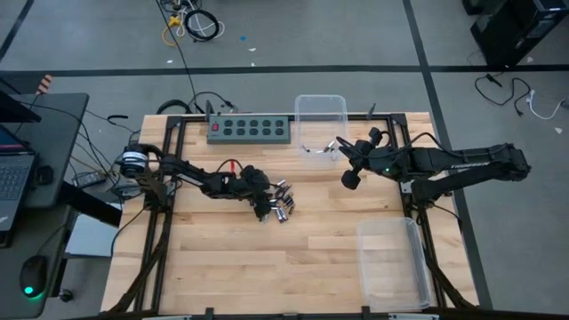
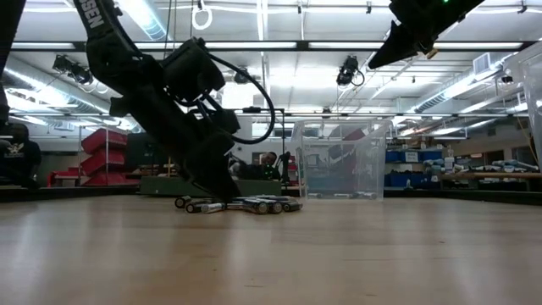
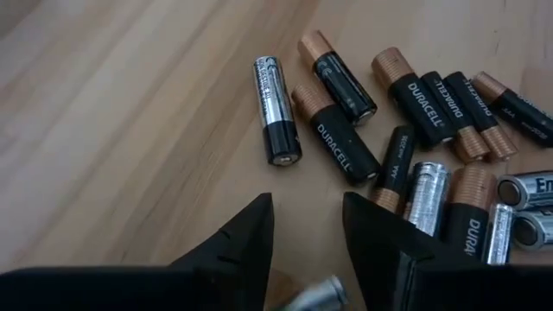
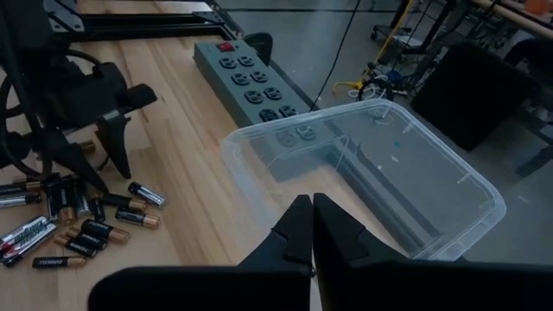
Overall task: Sort batteries
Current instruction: Put the silver battery into the top transparent bin
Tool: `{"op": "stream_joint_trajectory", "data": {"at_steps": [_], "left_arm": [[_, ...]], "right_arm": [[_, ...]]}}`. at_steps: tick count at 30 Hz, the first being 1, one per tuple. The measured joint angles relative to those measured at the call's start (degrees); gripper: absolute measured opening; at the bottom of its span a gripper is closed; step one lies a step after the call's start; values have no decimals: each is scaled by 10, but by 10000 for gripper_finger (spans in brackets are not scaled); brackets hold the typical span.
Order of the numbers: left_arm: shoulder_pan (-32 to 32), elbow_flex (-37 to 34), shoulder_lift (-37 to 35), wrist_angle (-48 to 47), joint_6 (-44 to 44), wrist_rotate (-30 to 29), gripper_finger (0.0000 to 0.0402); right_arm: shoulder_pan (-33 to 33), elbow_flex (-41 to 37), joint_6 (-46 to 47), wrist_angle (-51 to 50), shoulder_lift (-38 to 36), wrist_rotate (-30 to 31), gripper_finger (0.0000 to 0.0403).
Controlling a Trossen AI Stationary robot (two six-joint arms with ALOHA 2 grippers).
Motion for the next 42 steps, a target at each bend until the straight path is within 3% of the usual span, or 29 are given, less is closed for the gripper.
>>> {"op": "stream_joint_trajectory", "data": {"at_steps": [14, 19, 31, 42], "left_arm": [[10, 2, -35, -16, 47, -13, 143], [22, 4, -53, -4, 106, -15, 142], [62, -2, -2, 95, 180, 97, 142], [85, 0, 53, 123, 174, 111, 142]], "right_arm": [[-4, 0, -9, 9, 0, 0, 2], [-5, 0, -11, 10, 0, 0, 0], [-7, 0, -11, 10, 0, 0, 2], [-8, 0, -15, 14, 0, 0, 2]]}}
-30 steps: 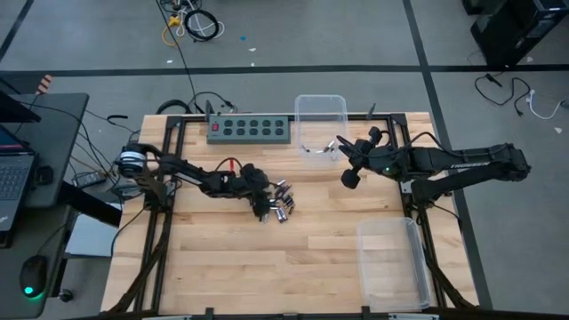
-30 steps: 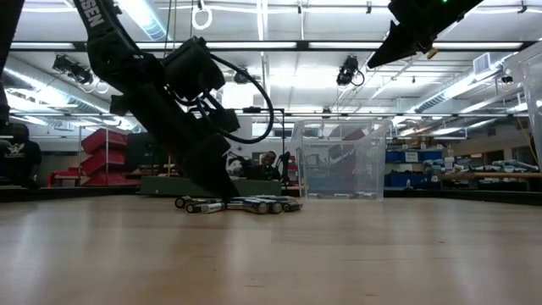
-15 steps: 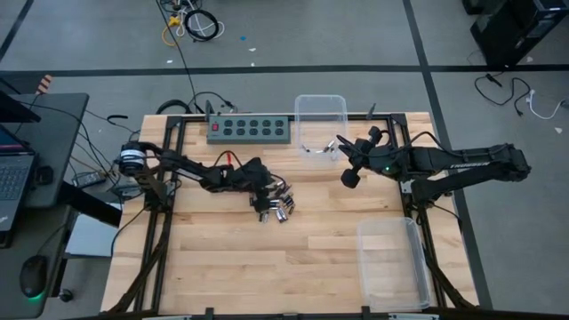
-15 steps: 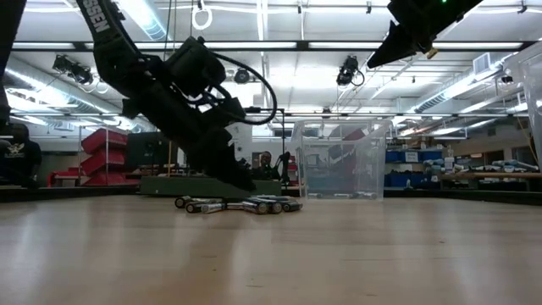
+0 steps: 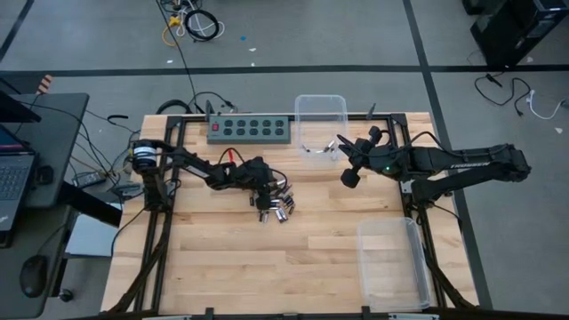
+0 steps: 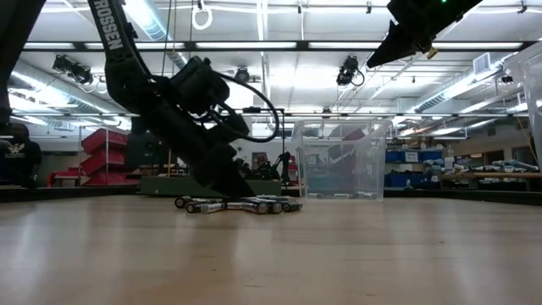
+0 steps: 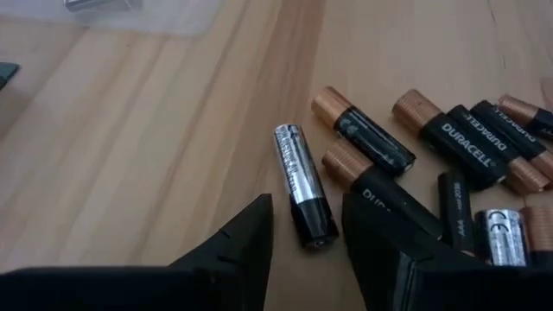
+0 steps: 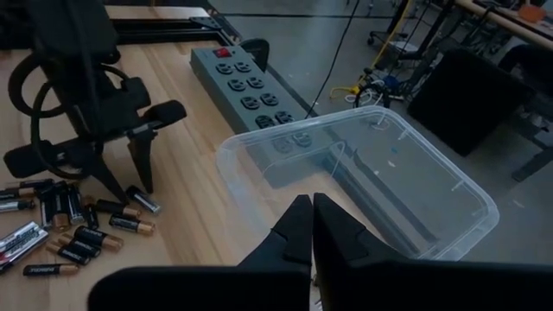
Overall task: Sort batteries
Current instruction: Put the silver battery into the top transparent bin
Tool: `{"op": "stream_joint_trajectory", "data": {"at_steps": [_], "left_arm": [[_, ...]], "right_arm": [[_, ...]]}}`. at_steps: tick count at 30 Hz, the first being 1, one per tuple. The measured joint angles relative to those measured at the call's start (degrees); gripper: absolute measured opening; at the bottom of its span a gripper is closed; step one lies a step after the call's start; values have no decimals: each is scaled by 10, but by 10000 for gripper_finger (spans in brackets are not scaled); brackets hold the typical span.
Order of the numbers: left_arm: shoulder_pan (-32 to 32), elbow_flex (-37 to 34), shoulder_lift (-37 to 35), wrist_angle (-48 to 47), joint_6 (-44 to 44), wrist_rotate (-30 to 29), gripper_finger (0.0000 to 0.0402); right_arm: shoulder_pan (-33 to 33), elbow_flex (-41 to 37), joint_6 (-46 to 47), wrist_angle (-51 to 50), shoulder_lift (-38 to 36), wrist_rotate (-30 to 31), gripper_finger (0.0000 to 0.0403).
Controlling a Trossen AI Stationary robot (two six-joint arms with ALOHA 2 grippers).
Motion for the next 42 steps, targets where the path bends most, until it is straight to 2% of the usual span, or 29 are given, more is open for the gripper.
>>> {"op": "stream_joint_trajectory", "data": {"at_steps": [9, 12, 17, 21, 26, 32, 42], "left_arm": [[11, 1, 1, -4, 5, 0, 131], [13, 1, 2, -7, 7, -7, 101], [13, 0, 2, -8, 16, -33, 26], [13, -1, 2, 5, 17, -42, 25], [3, -2, -17, -10, 22, -55, 25], [-1, -3, -67, -45, 44, -106, 25], [-2, -3, -146, -31, 81, -95, 25]], "right_arm": [[0, 0, 0, 0, 0, 0, 2], [0, 0, -24, 15, 0, 0, 2], [0, 0, -106, 123, 0, 0, 1], [0, 0, -138, 172, 0, 0, 0], [0, 0, -130, 158, 0, 0, 2], [0, 0, -120, 172, 0, 5, 2], [-6, 0, -120, 171, 0, 9, 0]]}}
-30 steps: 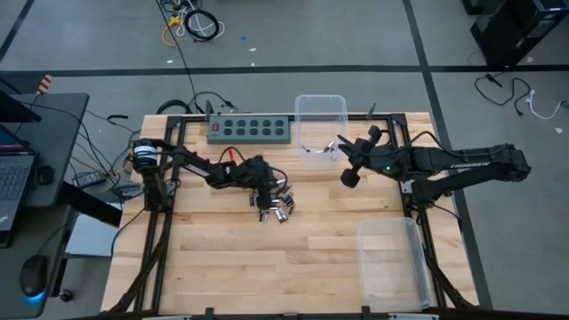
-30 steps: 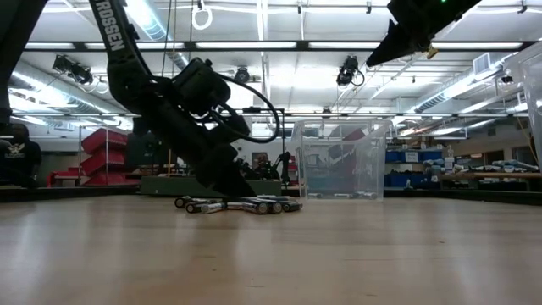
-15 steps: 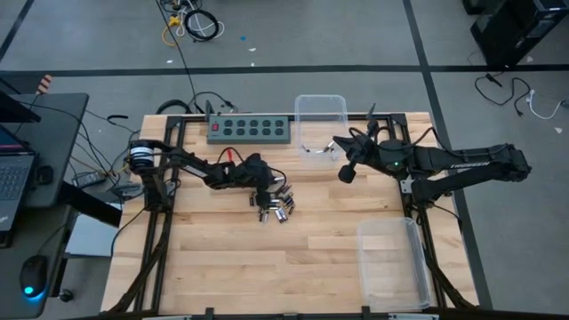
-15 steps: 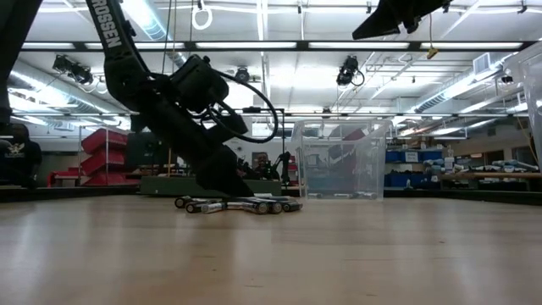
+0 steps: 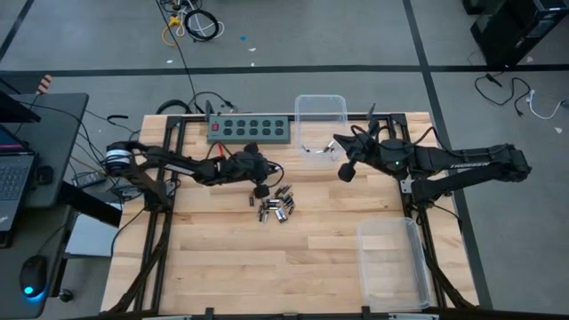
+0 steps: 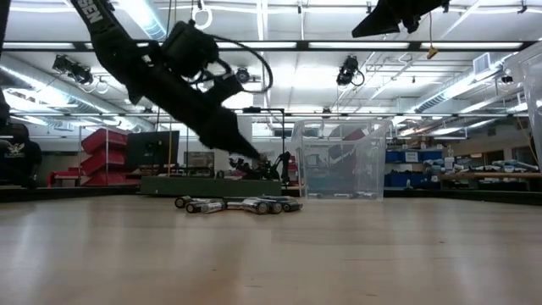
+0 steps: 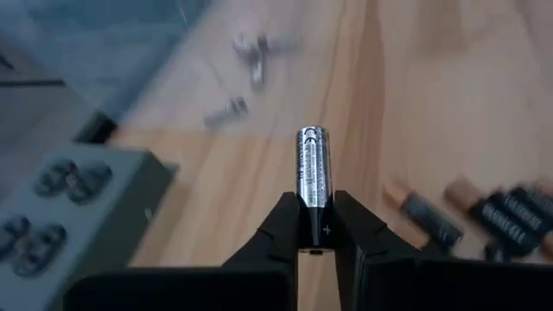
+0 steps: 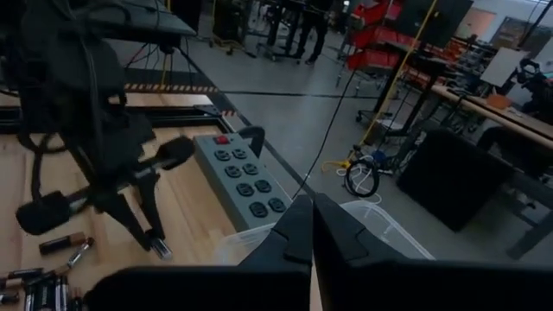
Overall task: Sort batteries
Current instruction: Put the silver battery into the top transparent bin
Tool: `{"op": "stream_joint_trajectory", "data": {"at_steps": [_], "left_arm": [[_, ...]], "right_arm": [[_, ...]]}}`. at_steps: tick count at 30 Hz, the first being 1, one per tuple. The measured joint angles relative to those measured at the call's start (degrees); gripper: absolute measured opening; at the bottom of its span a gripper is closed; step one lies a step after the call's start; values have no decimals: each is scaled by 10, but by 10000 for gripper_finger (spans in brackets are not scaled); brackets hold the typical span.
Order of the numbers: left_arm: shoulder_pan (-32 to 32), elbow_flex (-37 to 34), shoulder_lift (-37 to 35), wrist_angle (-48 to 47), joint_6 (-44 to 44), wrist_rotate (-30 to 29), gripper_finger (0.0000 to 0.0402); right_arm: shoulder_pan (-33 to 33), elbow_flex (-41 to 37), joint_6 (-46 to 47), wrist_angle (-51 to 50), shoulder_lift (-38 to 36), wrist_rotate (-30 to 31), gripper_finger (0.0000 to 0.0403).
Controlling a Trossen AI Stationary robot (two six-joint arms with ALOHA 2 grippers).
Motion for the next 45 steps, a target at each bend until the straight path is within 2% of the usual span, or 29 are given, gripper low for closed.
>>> {"op": "stream_joint_trajectory", "data": {"at_steps": [5, 13, 22, 24, 26, 29, 35, 45], "left_arm": [[1, 1, -39, 69, 4, 25, 37], [12, 29, -64, 124, 69, 56, 29], [57, 165, 28, 118, 59, 111, 29], [71, 204, 55, 81, 59, 136, 29], [86, 244, 76, -2, 52, 154, 29], [100, 296, 106, -77, 43, 153, 29], [101, 328, 138, -109, 44, 156, 29], [98, 332, 140, -144, 19, 153, 37]], "right_arm": [[-23, 0, 0, 4, 0, 3, 1], [-48, 0, 1, -5, 0, 3, 0], [-70, 0, -14, -33, 0, 3, 1], [-75, 0, -8, -49, -3, 4, 0], [-81, 0, 16, -59, -7, 12, 0], [-89, 0, 54, -96, -13, 34, 0], [-100, 0, 87, -143, -18, 35, 0], [-105, 0, 90, -139, -18, 33, 0]]}}
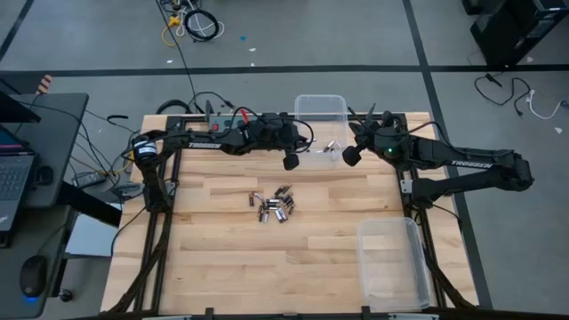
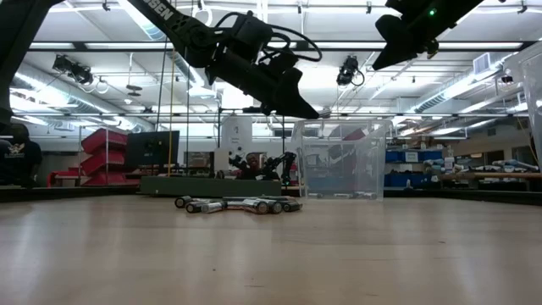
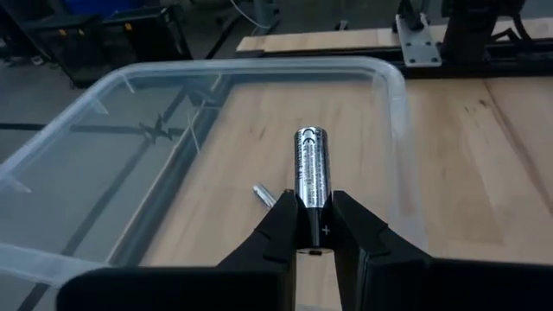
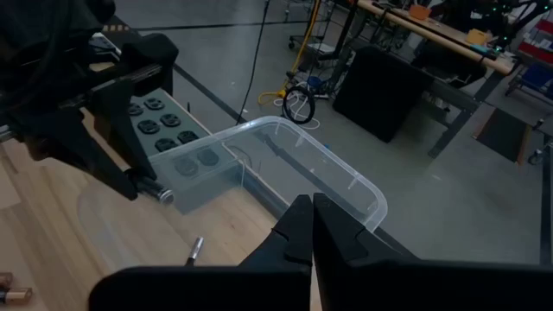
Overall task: Sort batteries
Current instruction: Put the silver battery into the top transparent bin
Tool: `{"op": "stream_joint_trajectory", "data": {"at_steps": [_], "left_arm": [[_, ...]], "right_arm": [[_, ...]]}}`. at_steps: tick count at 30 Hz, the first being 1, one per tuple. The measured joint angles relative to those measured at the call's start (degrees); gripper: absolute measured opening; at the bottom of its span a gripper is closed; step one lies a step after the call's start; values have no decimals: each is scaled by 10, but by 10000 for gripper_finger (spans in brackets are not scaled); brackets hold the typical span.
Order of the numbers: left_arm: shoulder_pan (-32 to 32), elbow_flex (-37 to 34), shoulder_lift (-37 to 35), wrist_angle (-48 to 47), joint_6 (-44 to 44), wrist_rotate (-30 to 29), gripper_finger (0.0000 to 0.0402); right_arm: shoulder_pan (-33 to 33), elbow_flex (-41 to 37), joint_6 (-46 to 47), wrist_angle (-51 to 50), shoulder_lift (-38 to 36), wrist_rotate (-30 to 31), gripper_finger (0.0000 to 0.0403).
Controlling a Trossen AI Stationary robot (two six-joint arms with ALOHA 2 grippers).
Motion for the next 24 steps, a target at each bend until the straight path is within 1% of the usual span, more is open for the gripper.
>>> {"op": "stream_joint_trajectory", "data": {"at_steps": [8, 14, 24], "left_arm": [[-1, 0, 0, -5, 0, -1, 38], [-1, 0, 0, -12, 6, 27, 40], [-1, 0, 0, -11, 4, 29, 41]], "right_arm": [[0, 0, 6, 2, 0, 0, 0], [0, 0, 6, 2, 0, 0, 0], [0, 0, 6, 1, 0, -1, 1]]}}
